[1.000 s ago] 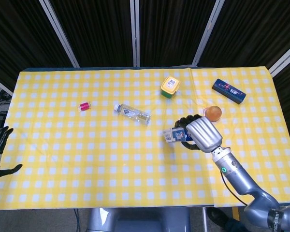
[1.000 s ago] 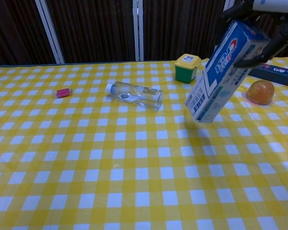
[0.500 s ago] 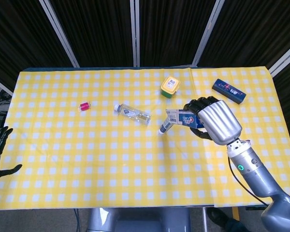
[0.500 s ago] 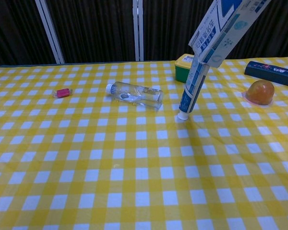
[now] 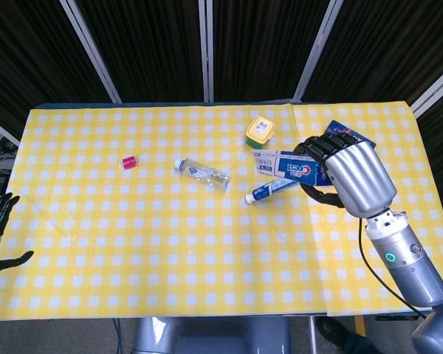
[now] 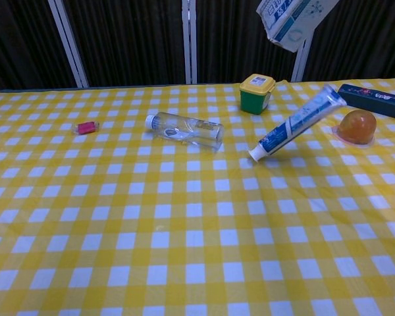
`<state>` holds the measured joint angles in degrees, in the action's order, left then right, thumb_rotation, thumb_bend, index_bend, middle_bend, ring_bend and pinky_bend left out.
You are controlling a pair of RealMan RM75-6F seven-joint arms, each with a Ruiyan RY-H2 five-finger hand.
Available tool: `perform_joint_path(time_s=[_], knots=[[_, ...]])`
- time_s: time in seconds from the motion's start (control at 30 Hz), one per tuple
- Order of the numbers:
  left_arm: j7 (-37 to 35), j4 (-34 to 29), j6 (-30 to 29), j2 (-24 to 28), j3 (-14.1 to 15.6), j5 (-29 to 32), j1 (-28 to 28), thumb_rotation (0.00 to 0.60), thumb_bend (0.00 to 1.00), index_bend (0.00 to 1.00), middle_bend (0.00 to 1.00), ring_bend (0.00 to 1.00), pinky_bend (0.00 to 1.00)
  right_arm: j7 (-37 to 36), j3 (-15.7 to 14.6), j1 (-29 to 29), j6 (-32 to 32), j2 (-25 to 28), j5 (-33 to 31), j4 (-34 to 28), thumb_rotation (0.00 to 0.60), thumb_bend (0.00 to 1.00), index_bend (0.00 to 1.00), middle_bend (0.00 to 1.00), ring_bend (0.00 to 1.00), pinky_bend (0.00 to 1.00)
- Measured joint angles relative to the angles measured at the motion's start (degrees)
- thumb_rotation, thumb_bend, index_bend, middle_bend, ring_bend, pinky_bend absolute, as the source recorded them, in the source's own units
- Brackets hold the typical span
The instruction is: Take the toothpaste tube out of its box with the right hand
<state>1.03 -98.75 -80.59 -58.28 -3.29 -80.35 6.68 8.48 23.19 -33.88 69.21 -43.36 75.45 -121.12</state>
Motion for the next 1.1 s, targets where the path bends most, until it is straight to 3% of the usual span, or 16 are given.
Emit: perform_joint_path(time_s=[0.27,0.57,0.63,0.7,0.77,0.9,1.1], knots=[[0.38,0.09,0.2,-0.18,-0.01,0.24,0.07,0.6,0.0,0.0,0.0,0.0,0.0,-9.22,-1.97,0.74,0.21,-5.62,0.28,2.25,0.6,0.29,0.42,0.47,0.4,0.47],[1.55,0.43,1.1,-0.7,-0.01,1.01,0.41,0.6,0.0,0.0,0.0,0.0,0.0,-11.26,-8.24,-0.28,-5.54,-14.99,1.04,8.51,0.6,0.28,0.42,0.45,0.4,0.47],[1.86,0.51,1.33,-0.84,-0.04,1.33,0.53,0.6,0.0,0.0,0.0,0.0,0.0,-10.88,-9.8,-0.75,-7.17,-18.46,1.21,10.77,0.6,0.22,0.34,0.36,0.33,0.36],[1.86,0.55,1.43,-0.85,-0.06,1.47,0.56,0.6,0.0,0.0,0.0,0.0,0.0,-10.84,-10.94,-1.16,-8.67,-20.7,1.25,12.46,0.6,0.1,0.15,0.15,0.14,0.14],[1.71,0.59,1.57,-0.83,-0.1,1.65,0.59,0.6,0.0,0.0,0.0,0.0,0.0,-10.95,-12.12,-1.65,-11.26,-21.19,1.13,13.02,0.6,0.05,0.04,0.03,0.03,0.02],[1.38,0.66,1.68,-0.65,-0.12,1.78,0.59,0.6,0.0,0.0,0.0,0.0,0.0,-10.69,-14.04,-2.05,-14.47,-18.69,1.4,13.08,0.6,0.03,0.0,0.0,0.0,0.0],[0.85,0.51,1.54,-0.37,-0.08,1.54,0.49,0.6,0.0,0.0,0.0,0.0,0.0,-9.96,-16.24,0.71,-10.58,-14.67,5.71,12.71,0.6,0.03,0.0,0.0,0.0,0.0]])
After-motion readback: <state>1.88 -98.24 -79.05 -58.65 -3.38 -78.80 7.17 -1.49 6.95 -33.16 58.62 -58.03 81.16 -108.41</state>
